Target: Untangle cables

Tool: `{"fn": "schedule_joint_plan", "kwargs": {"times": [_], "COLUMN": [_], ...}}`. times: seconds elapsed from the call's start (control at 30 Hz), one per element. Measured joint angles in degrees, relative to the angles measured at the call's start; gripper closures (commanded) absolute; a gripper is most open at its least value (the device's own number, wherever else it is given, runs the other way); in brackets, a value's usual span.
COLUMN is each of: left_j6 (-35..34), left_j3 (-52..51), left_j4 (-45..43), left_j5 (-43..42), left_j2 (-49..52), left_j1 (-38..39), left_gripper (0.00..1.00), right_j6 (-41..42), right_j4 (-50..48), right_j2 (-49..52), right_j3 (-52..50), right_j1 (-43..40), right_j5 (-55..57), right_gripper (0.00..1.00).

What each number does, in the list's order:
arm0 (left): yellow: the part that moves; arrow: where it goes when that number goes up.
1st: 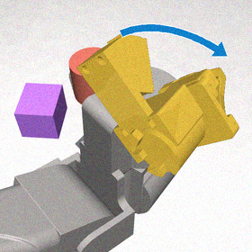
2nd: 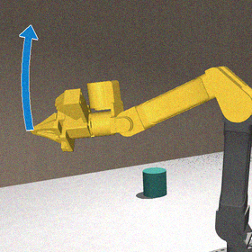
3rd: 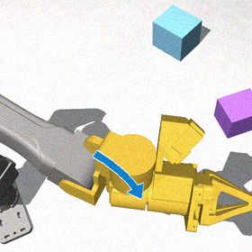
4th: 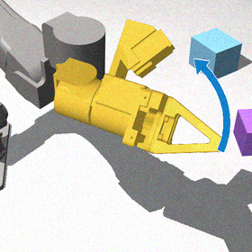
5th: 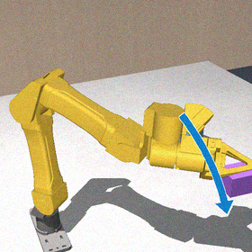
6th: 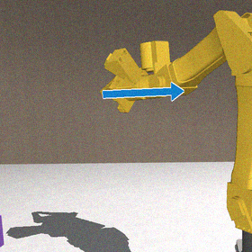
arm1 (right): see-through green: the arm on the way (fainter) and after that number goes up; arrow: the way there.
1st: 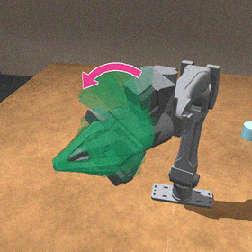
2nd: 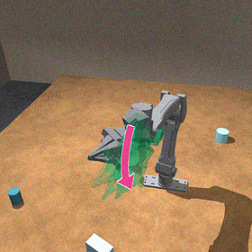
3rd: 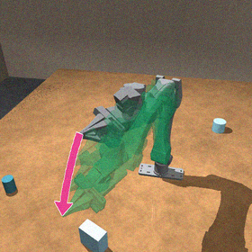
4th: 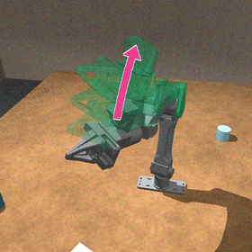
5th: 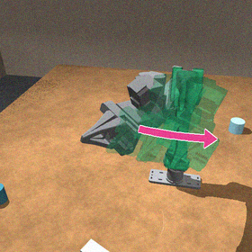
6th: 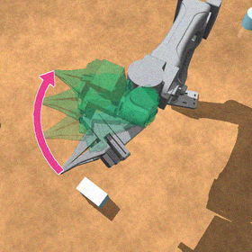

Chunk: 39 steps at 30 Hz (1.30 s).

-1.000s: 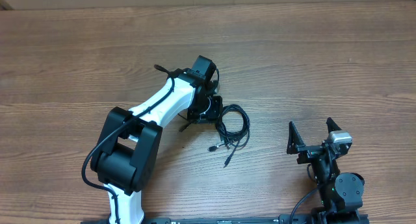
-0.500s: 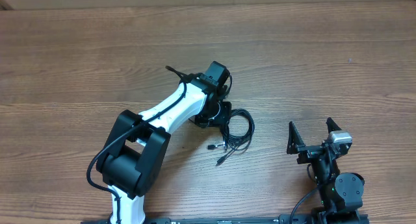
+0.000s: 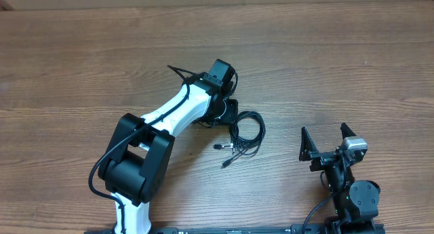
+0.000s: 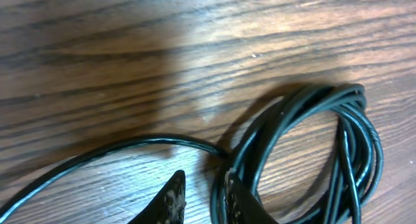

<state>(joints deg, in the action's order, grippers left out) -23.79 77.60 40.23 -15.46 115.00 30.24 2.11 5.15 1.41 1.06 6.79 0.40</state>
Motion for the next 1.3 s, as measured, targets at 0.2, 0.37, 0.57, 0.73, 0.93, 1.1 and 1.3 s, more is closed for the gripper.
{"fn": "schedule_joint_plan", "kwargs": {"times": [0.2, 0.37, 0.57, 0.73, 0.93, 1.1, 1.3], "left_j6": [0.66, 1.95, 1.99, 2.14, 3.02, 3.23, 3.23], "left_j3": [0.00, 0.00, -0.02, -0.02, -0.02, -0.02, -0.02], "left_j4": [-1.27, -2.60, -0.31, -0.02, -1.27, -1.05, -0.83], "left_j5": [-7.34, -12.50, -12.52, -9.60, -8.50, -6.29, -5.38], "left_j2": [0.00, 0.02, 0.55, 1.18, 1.29, 1.29, 1.29], "left_j1": [-1.09, -1.86, -1.44, -0.98, -0.98, -0.98, -0.98], "left_gripper": [0.78, 0.75, 0.74, 0.74, 0.72, 0.67, 0.67], "right_j6": [-0.02, -0.02, -0.02, -0.02, 0.00, 3.52, 12.72], "right_j4": [0.00, -0.02, -0.02, -0.02, 0.00, -0.04, 2.54], "right_j2": [0.00, 0.00, 0.00, 0.00, 0.00, 0.00, 0.92], "right_j3": [0.00, 0.00, 0.00, 0.00, 0.00, 0.00, 0.26], "right_j1": [0.00, 0.02, 0.02, 0.00, 0.00, 0.02, 0.00], "right_j5": [0.00, 0.00, 0.00, 0.00, 0.00, -1.49, -5.46], "right_gripper": [0.00, 0.00, 0.00, 0.00, 0.00, 0.00, 0.00]}}
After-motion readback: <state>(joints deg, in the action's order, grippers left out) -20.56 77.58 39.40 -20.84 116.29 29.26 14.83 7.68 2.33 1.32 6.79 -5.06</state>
